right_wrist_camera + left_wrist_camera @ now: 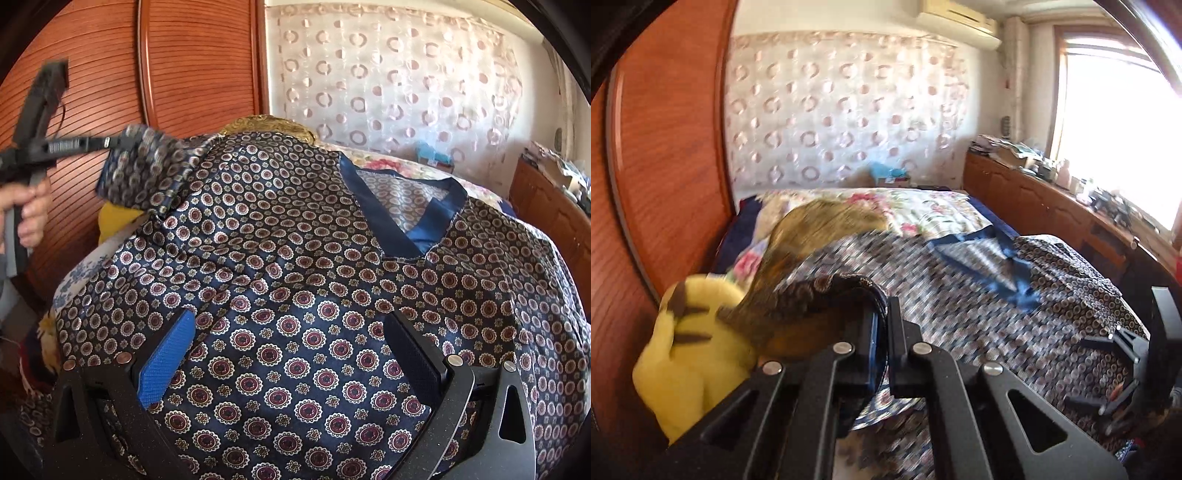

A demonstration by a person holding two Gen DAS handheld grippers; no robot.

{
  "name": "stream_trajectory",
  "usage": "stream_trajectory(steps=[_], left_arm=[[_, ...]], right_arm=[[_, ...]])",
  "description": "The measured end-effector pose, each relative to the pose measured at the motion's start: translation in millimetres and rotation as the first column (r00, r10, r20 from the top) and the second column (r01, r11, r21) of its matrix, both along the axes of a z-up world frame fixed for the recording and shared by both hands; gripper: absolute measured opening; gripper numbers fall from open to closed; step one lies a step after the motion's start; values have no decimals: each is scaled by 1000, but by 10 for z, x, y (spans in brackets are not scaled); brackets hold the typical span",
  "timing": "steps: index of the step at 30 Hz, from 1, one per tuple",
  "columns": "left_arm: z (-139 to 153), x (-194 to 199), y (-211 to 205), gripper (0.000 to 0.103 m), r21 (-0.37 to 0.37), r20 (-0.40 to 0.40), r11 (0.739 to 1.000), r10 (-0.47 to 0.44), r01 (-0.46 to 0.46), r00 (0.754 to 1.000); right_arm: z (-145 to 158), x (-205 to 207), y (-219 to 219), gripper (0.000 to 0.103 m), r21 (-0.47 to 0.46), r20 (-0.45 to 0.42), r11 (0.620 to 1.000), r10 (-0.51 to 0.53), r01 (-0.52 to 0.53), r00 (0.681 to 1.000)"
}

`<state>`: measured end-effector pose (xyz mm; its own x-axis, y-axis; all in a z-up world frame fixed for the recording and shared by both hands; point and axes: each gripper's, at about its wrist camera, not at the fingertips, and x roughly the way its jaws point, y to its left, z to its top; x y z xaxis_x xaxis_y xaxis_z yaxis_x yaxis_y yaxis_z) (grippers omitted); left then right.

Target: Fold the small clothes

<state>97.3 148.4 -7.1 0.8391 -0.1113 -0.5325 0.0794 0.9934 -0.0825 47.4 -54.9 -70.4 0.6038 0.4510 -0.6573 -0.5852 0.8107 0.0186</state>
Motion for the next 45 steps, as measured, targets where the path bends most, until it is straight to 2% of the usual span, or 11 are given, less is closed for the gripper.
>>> stream_trajectory(steps=[7, 12, 13, 16, 20, 24, 31, 33, 41, 45], left_arm=[[117, 446, -492, 2, 94, -25, 992, -77, 79, 997], [150, 519, -701, 8, 85, -64, 986, -140, 146, 988], [163, 498, -730, 12, 87, -62, 985, -145, 150, 987], [239, 370, -779, 37, 99, -39, 983, -154, 157, 987], [294, 229, -783, 57, 107, -26, 984, -140, 142, 990], [218, 62, -673, 58, 99, -33, 989, -108, 111, 994], [-110, -248, -429, 58, 85, -54, 996, -6, 11, 999], [-169, -325, -368, 58, 78, -44, 997, 14, -11, 999], [-293, -424, -220, 58, 68, -14, 995, 70, -69, 997], [-371, -420, -157, 58, 52, -28, 996, 80, -78, 996]], right_arm=[[-10, 19, -10, 103, 4, -12, 1000, -5, 5, 1000], [-22, 31, -27, 103, 9, -22, 1000, -7, 7, 1000], [-22, 32, -33, 103, 12, -24, 1000, -7, 7, 1000], [-23, 29, -41, 103, 20, -27, 1000, -6, 7, 1000], [-23, 38, -38, 103, 22, -31, 1000, -5, 6, 999], [-26, 53, -50, 103, 28, -34, 1000, -7, 8, 999], [21, 75, -88, 103, 44, -55, 999, 7, -5, 998], [67, 97, -78, 100, 42, -52, 999, 24, -22, 998], [427, 400, 197, 94, 9, 80, 994, 111, -112, 991], [396, 702, 490, 91, -11, 91, 982, 191, -190, 977]])
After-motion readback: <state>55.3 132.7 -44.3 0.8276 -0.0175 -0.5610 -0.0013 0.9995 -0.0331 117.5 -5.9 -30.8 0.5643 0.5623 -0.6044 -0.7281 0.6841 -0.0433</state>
